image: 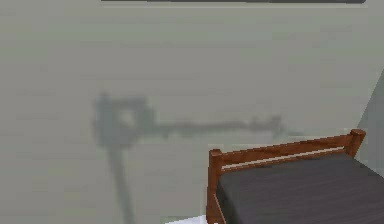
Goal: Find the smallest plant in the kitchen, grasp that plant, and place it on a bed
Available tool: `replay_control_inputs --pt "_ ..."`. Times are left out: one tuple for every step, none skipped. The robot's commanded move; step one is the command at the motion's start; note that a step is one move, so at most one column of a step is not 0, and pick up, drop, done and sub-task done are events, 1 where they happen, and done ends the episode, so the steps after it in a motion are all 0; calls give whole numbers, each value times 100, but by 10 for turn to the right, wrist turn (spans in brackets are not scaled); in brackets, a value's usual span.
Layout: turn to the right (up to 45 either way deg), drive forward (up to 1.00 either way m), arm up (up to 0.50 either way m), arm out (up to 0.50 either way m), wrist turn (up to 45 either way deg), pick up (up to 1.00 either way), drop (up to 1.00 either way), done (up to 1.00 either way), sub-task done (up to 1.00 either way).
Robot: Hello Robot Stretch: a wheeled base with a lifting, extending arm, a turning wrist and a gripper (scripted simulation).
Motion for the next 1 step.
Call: replay_control_inputs --pt "0 0 0 0 270 0 0 0 0"
